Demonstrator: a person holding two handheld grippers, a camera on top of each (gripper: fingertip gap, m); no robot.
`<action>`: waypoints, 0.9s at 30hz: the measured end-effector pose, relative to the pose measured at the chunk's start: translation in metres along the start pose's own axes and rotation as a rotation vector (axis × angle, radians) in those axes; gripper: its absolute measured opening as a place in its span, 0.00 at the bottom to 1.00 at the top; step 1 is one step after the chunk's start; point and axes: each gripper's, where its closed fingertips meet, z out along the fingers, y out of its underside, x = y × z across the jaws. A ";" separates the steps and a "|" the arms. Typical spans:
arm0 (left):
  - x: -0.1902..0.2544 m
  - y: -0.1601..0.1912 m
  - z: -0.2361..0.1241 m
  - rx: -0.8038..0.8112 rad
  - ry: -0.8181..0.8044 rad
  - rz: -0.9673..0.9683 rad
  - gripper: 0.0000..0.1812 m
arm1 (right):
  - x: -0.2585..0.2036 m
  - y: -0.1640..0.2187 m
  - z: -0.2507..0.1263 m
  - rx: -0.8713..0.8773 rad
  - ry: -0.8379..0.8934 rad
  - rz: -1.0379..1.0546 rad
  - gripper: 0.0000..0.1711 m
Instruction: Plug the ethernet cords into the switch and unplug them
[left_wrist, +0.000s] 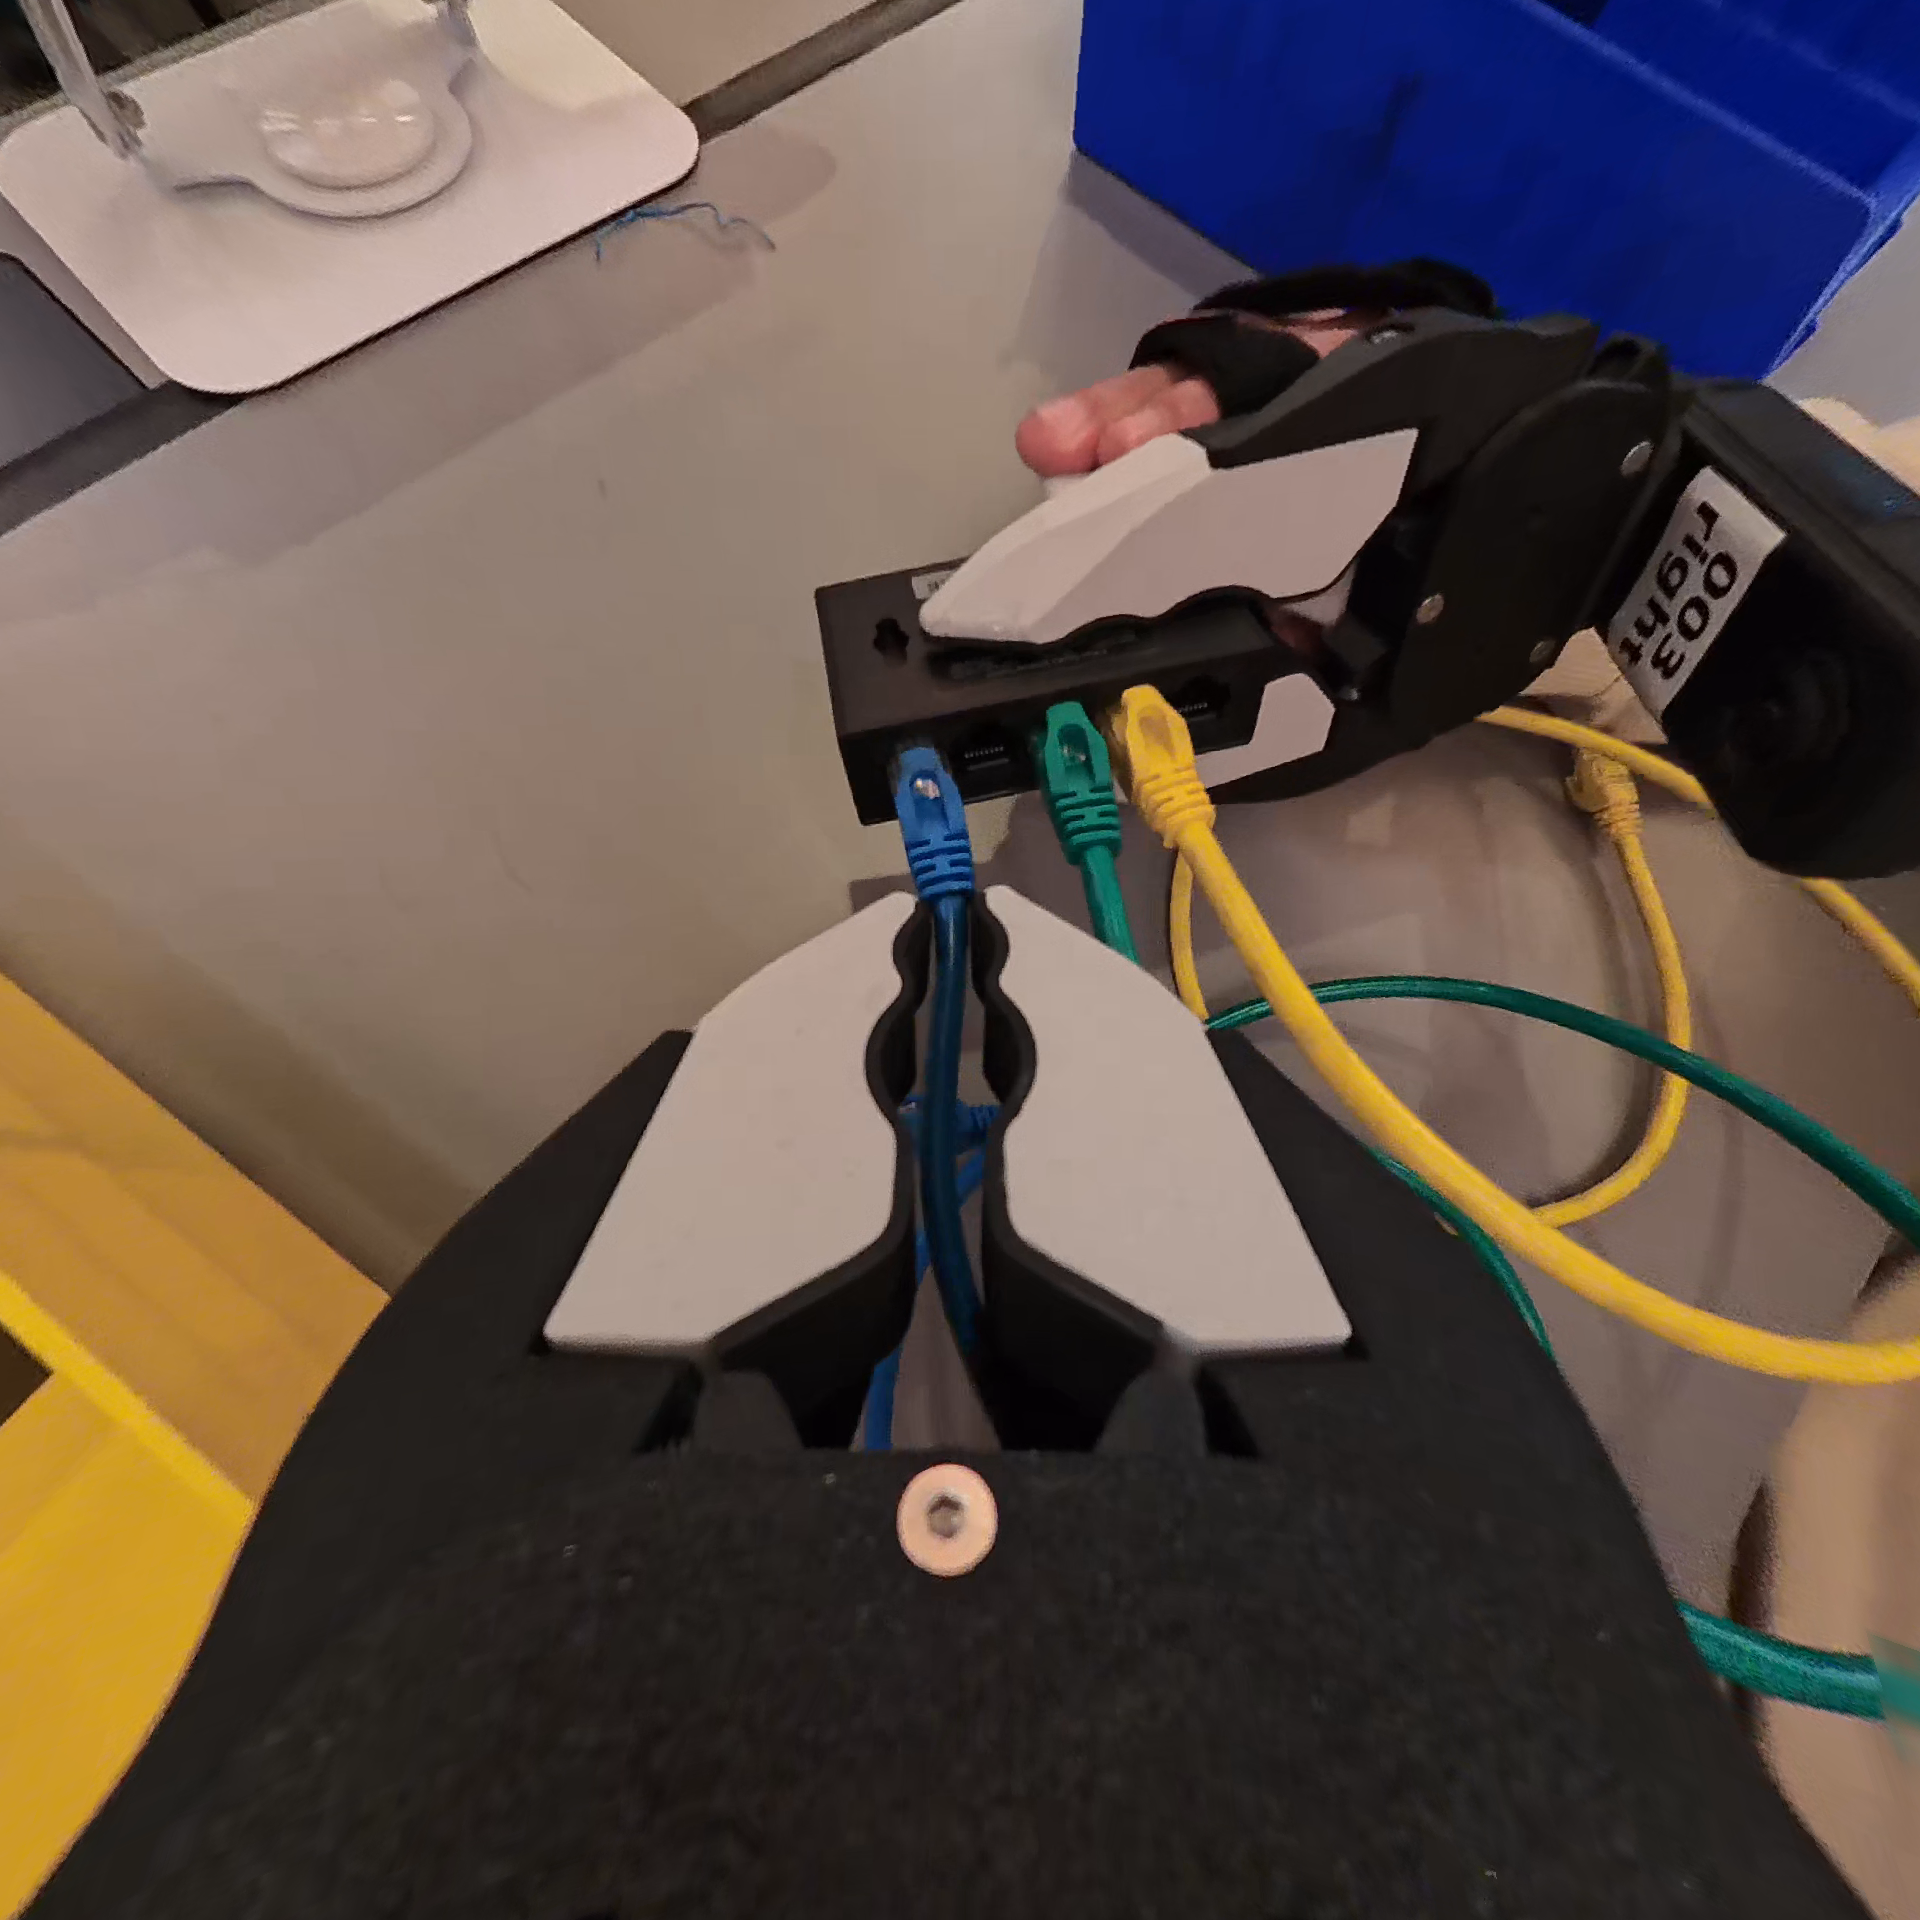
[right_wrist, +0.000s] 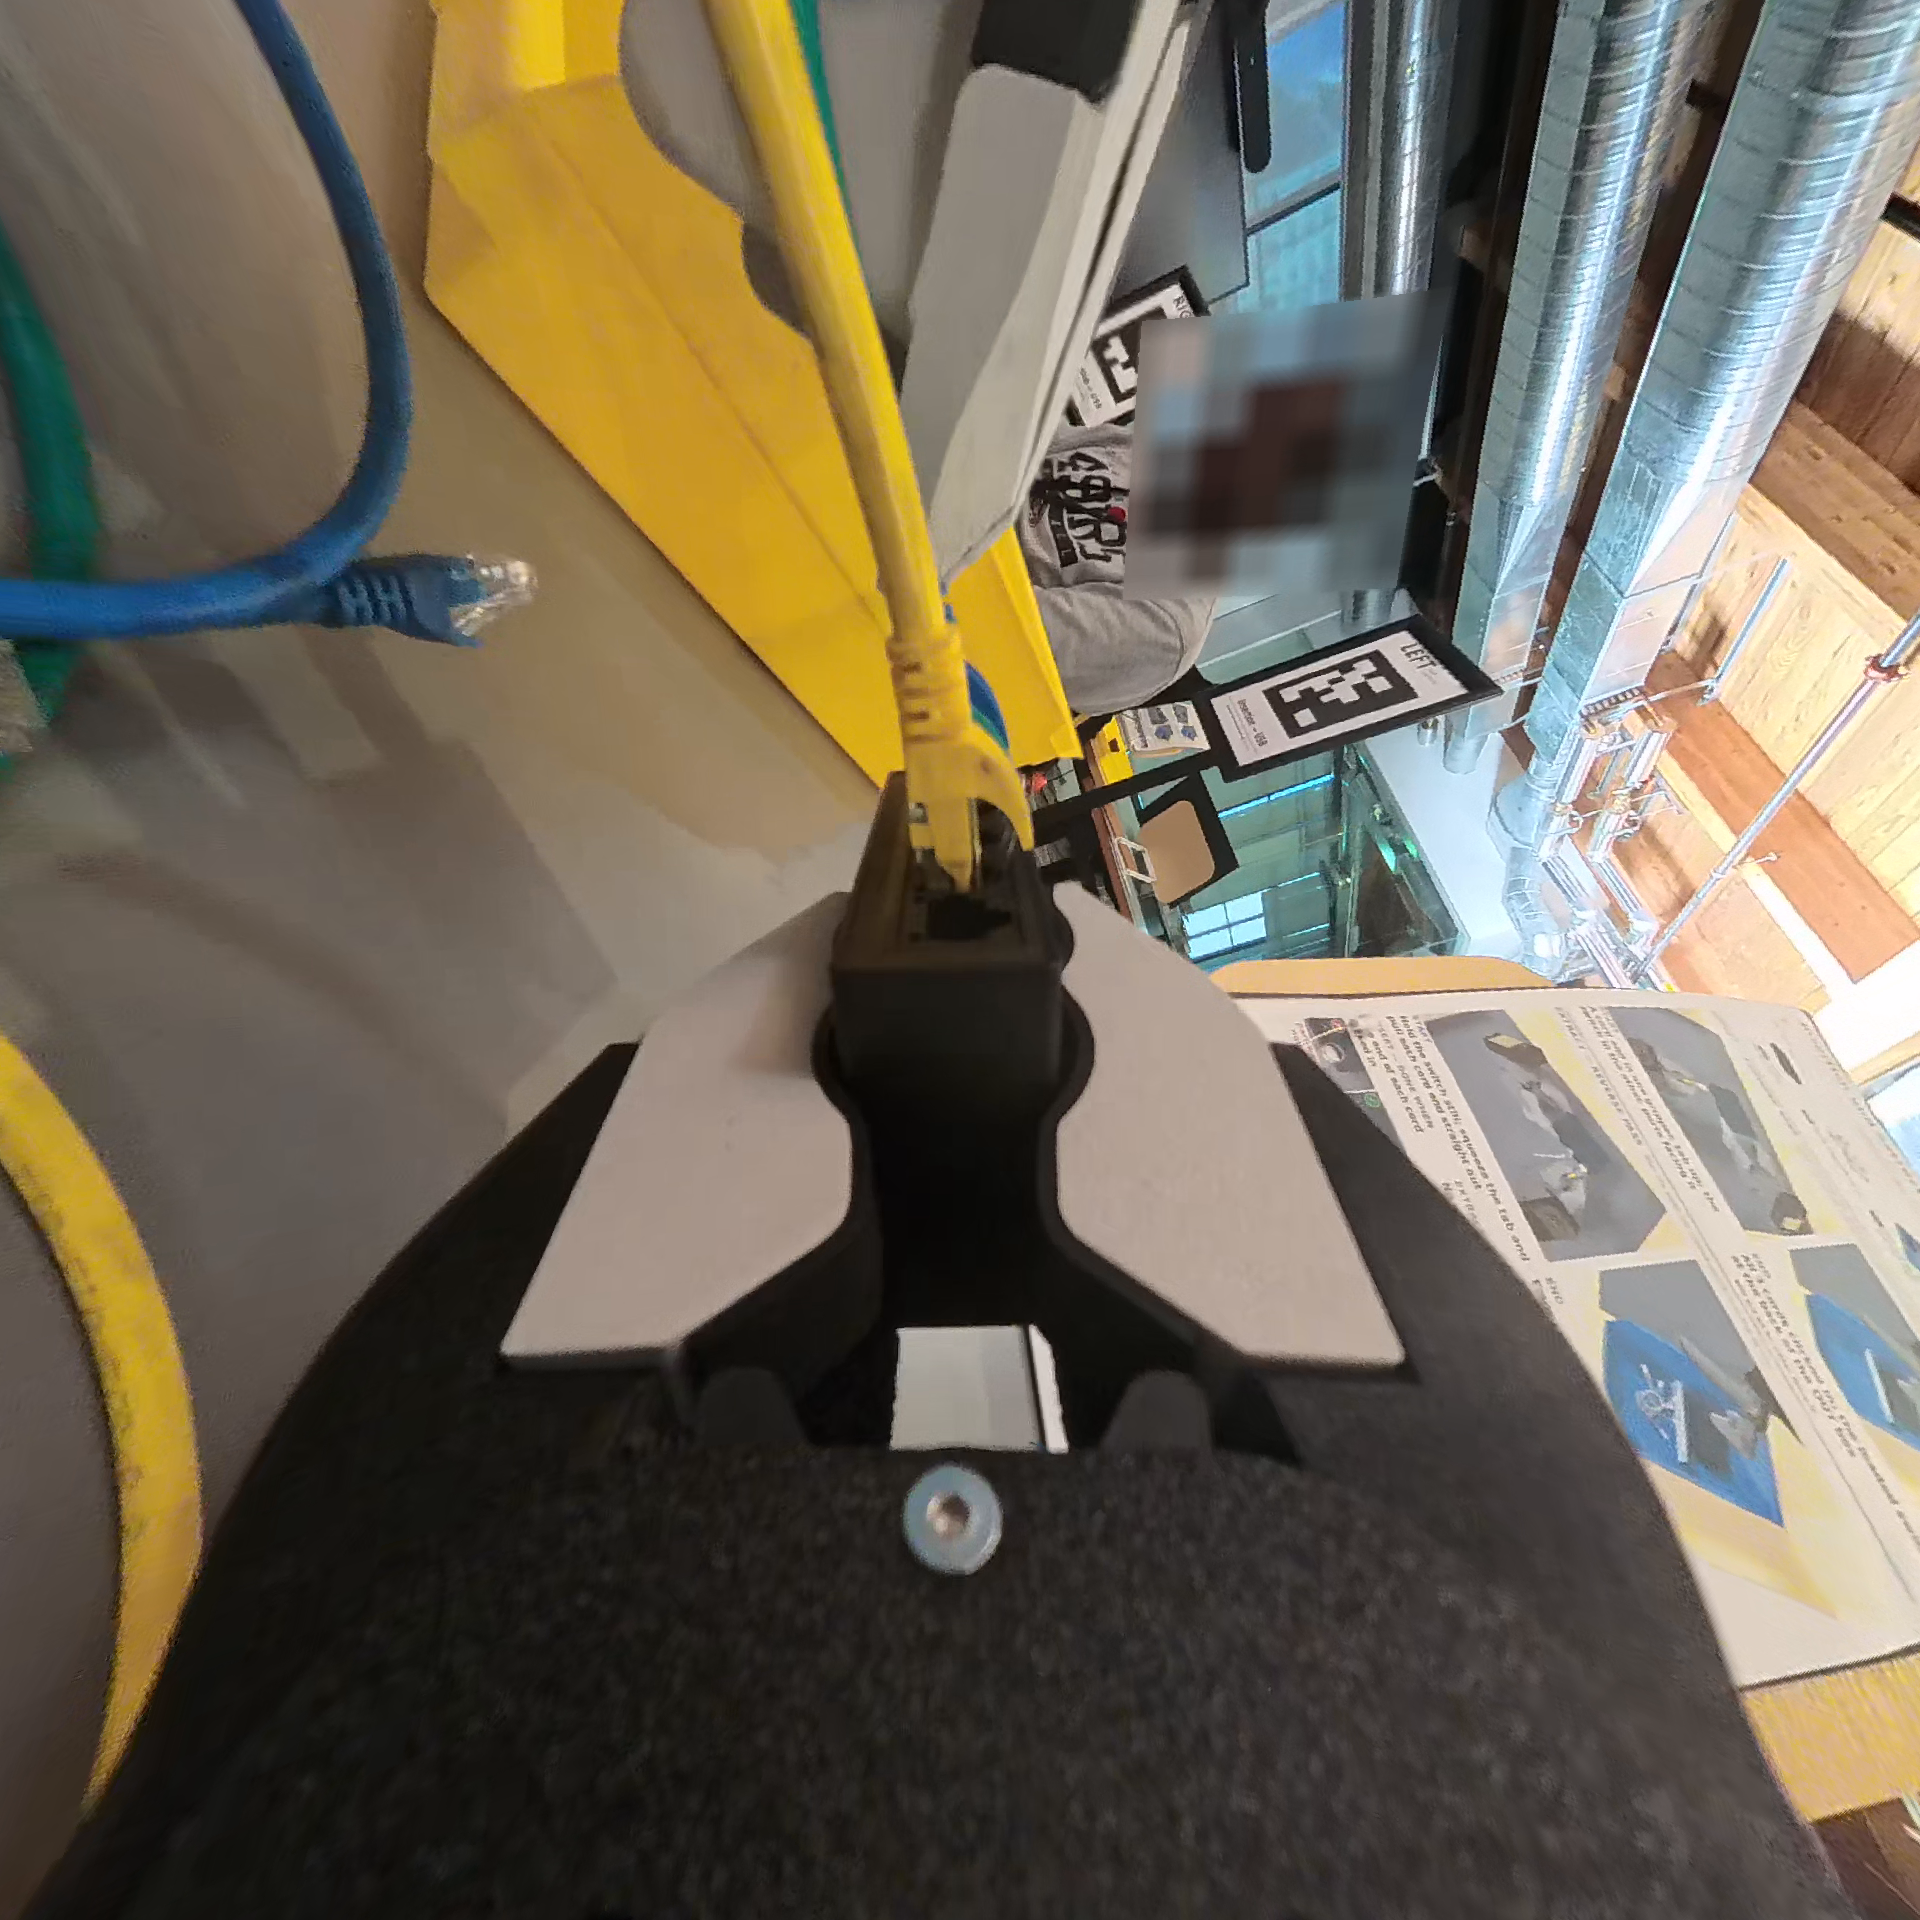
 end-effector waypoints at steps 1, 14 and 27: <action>0.000 -0.001 0.000 0.010 -0.002 0.000 0.04 | 0.000 0.000 0.000 0.002 -0.001 0.007 0.18; -0.006 -0.001 0.007 0.124 -0.091 -0.065 0.03 | -0.001 -0.003 0.000 -0.007 -0.007 0.039 0.17; -0.002 -0.004 0.000 0.117 -0.043 -0.081 0.03 | -0.017 0.025 0.011 -0.172 -0.065 0.100 0.29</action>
